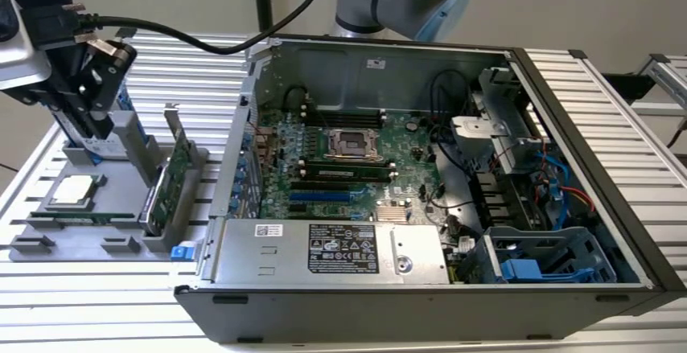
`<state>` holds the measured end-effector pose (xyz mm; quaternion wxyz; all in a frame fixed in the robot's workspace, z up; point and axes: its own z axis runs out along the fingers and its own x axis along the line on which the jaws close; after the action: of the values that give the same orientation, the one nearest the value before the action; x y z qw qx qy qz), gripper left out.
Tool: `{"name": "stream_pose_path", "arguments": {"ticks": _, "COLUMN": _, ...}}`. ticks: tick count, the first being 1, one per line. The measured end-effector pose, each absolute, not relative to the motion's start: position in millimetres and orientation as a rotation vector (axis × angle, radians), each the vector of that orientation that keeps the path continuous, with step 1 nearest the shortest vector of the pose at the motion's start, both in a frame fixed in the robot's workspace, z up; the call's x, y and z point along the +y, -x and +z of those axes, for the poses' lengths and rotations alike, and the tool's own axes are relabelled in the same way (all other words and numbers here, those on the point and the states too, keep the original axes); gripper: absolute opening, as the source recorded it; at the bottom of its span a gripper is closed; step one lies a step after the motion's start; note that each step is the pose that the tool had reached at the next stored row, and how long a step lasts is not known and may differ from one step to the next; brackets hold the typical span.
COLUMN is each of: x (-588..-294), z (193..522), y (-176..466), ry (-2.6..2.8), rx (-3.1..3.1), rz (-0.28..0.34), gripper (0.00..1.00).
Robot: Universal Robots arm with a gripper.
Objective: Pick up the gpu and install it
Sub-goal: 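Pick up the gpu and move the gpu toward the slot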
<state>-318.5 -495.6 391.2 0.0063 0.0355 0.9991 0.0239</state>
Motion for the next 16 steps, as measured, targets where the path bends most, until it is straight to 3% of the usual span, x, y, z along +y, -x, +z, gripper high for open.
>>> {"name": "stream_pose_path", "arguments": {"ticks": 16, "x": -496.6, "z": 388.5, "y": 318.1, "ry": -0.111, "rx": 3.126, "rz": 0.074, "gripper": 1.0}}
